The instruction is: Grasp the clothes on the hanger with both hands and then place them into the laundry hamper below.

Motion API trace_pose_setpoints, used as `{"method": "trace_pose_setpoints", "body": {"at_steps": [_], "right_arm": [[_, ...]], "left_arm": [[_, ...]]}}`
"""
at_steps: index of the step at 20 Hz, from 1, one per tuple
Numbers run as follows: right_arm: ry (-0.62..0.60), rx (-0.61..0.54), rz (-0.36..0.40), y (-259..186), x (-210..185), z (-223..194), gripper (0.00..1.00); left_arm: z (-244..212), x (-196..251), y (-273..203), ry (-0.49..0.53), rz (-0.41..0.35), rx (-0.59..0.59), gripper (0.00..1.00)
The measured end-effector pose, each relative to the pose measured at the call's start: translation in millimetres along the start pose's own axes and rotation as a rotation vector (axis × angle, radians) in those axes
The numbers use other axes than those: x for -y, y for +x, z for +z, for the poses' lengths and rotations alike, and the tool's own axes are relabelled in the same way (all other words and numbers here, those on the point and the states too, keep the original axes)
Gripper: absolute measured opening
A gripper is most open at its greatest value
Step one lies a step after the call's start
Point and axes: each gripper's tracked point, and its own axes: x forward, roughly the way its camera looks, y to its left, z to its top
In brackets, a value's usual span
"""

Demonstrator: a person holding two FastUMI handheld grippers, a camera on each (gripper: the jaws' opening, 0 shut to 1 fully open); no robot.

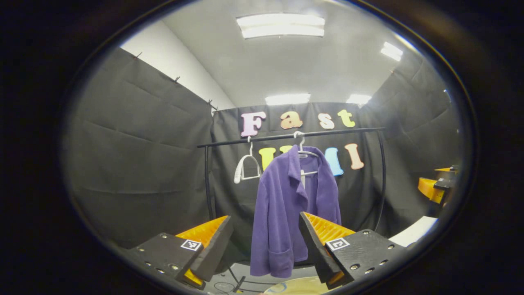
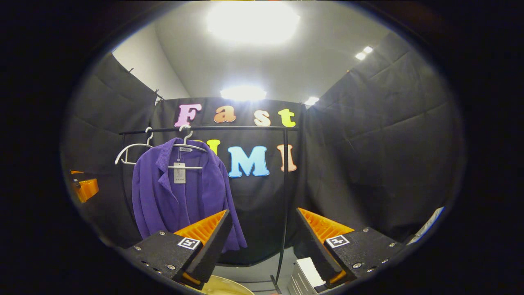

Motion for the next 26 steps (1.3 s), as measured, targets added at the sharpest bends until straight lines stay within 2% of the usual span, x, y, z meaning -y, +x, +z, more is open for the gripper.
{"method": "trace_pose_setpoints", "body": {"at_steps": [3,8,9,10,15,16,20,21,22,26], "right_arm": [[0.015,0.039,0.028,21.2,-4.0,17.5,0.95],[0.033,0.093,0.073,63.8,-9.0,38.6,0.95],[0.04,0.098,0.085,73.0,-10.9,41.7,0.93],[0.047,0.102,0.095,80.0,-12.2,44.3,0.95],[0.074,0.123,0.168,119.7,-25.4,55.4,0.93],[0.075,0.126,0.189,127.2,-30.5,56.5,0.95],[0.092,0.141,0.264,158.1,-47.4,64.4,0.95],[0.097,0.143,0.28,164.8,-52.0,66.0,0.93],[0.102,0.146,0.294,172.9,-57.3,67.2,0.95],[0.109,0.158,0.339,203.8,-75.0,72.9,0.93]], "left_arm": [[4.7,6.1,10.4,0.006,0.01,-0.004,0.97],[36.7,26.1,40.3,0.013,0.021,0.062,0.97],[41.4,32.9,48.2,0.007,0.018,0.075,0.93],[47.0,38.0,54.6,0.001,0.018,0.087,0.97],[64.2,60.9,82.7,-0.006,0.009,0.125,0.97],[66.2,65.7,88.8,-0.014,0.012,0.128,0.97],[59.1,82.0,124.6,-0.047,0.023,0.118,0.97],[58.1,84.7,133.2,-0.045,0.03,0.118,0.97],[57.0,87.7,142.0,-0.04,0.038,0.116,0.93],[51.4,99.8,164.8,-0.043,0.055,0.107,0.97]]}}
